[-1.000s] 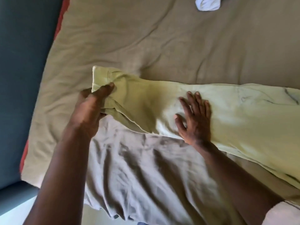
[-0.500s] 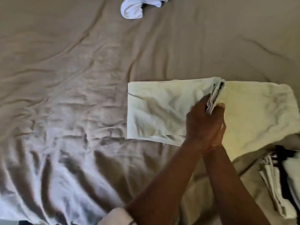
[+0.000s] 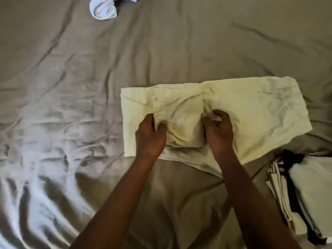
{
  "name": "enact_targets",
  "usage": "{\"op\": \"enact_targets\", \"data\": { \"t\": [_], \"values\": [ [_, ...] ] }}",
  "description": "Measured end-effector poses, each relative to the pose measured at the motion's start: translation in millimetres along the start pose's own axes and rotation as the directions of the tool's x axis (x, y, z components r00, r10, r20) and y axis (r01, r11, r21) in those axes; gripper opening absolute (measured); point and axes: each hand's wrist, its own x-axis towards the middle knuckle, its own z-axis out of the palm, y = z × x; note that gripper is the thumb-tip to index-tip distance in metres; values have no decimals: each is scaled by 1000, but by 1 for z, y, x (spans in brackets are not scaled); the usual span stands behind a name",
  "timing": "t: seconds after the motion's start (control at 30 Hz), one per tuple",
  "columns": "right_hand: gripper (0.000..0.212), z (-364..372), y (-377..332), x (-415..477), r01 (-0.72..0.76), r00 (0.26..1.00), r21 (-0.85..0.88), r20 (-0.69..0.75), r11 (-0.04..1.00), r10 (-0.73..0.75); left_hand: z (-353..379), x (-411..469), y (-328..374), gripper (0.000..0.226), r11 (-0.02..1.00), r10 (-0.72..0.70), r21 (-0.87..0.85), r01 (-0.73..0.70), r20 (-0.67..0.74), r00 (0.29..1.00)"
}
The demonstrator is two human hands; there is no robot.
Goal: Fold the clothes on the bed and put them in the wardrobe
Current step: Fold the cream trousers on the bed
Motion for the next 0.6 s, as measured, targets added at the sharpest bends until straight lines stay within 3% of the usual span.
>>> {"op": "enact_targets", "data": {
  "t": [0.03, 0.1, 0.17, 0.23, 0.3, 0.4, 0.47, 0.53, 0.6],
  "values": [
    [48, 9, 2, -4, 55, 995, -131, -81, 990, -66, -8, -1, -8, 11, 995, 39, 98, -36, -27, 999],
    [55, 24, -6, -17, 257, 904, -404, -219, 878, -366, -20, -2, -24, 23, 961, 167, 239, -141, -93, 982],
    [45, 43, -27, -25, 505, 741, -484, -182, 715, -646, -32, 2, -43, 35, 957, 191, 268, -111, -293, 937],
    [27, 75, -59, -22, 705, 624, -412, -26, 577, -781, -44, 7, -58, 35, 973, 24, 214, 89, -472, 881],
    [26, 115, -89, -14, 761, 599, -408, 143, 504, -788, -49, 10, -67, 35, 941, -117, 226, 253, -485, 867],
    [40, 176, -117, 2, 783, 595, -521, 472, 339, -650, -48, 10, -70, 39, 905, -107, 326, 272, -444, 889],
    [38, 203, -118, 13, 830, 533, -532, 669, 167, -518, -47, 13, -71, 38, 899, -83, 364, 246, -408, 909],
    [26, 216, -115, 23, 881, 447, -461, 735, 108, -510, -49, 16, -73, 37, 894, -24, 406, 190, -380, 925],
    [25, 219, -109, 32, 907, 391, -398, 670, 139, -630, -50, 16, -76, 37, 909, 55, 403, 106, -368, 928]
  ]
}}
